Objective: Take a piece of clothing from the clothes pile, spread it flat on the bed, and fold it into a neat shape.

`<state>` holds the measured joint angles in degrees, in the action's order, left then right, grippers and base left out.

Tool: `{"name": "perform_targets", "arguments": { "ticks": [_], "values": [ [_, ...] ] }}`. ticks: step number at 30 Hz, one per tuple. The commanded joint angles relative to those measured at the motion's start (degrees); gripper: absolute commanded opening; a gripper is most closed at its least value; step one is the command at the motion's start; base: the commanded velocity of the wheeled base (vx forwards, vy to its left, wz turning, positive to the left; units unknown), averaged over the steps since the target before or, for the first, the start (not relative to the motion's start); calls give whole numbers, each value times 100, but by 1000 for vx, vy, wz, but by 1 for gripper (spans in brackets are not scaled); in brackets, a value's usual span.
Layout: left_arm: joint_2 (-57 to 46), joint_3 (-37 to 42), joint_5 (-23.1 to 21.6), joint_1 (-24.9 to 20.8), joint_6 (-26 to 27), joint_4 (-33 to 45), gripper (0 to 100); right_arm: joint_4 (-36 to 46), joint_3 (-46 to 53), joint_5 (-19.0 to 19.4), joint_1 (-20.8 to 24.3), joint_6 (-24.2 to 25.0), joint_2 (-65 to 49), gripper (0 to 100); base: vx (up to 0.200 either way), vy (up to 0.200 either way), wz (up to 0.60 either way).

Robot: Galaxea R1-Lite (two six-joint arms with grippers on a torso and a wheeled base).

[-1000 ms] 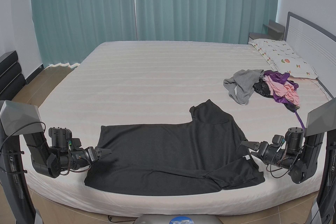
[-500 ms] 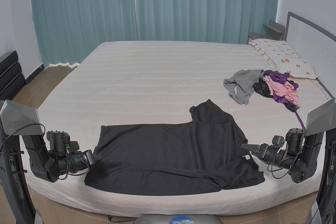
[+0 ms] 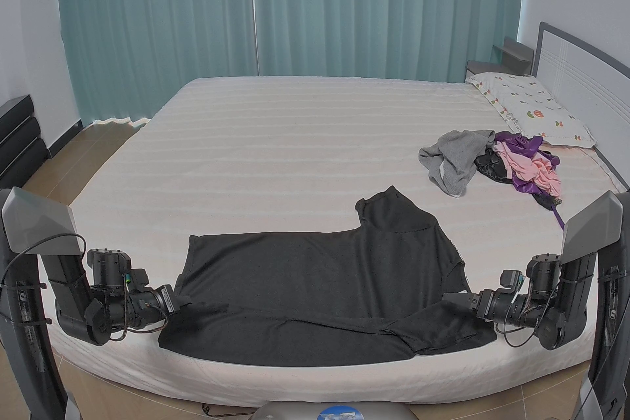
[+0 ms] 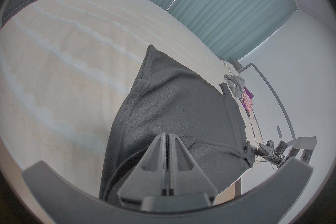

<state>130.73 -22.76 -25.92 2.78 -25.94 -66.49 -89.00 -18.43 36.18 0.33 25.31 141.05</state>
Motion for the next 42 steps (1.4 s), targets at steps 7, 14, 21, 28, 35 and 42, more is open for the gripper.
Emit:
{"name": "perform_targets", "arguments": {
  "ticks": [7, 14, 21, 28, 35, 42],
  "values": [
    [49, 0, -1, 3, -25, -5, 0, -73, -20, -6, -94, -246, 248, 0, 0, 0, 0],
    [58, 0, -1, 12, -25, -5, 0, -73, -11, 3, -261, -246, 160, 0, 0, 0, 0],
    [66, 0, -1, 47, -16, -5, 0, -73, -29, 21, -455, -175, -51, 0, 0, 0, 0],
    [84, 0, 8, 47, -16, -5, 0, -73, -46, 12, -455, -175, -51, 0, 0, 0, 0],
    [84, -9, 8, 74, -25, -5, 0, -73, -55, -32, -411, -158, -121, 0, 0, 0, 0],
    [58, 0, 8, 205, -25, -5, 0, -73, -90, -50, -367, -167, -68, 0, 0, 0, 0]
  ]
}}
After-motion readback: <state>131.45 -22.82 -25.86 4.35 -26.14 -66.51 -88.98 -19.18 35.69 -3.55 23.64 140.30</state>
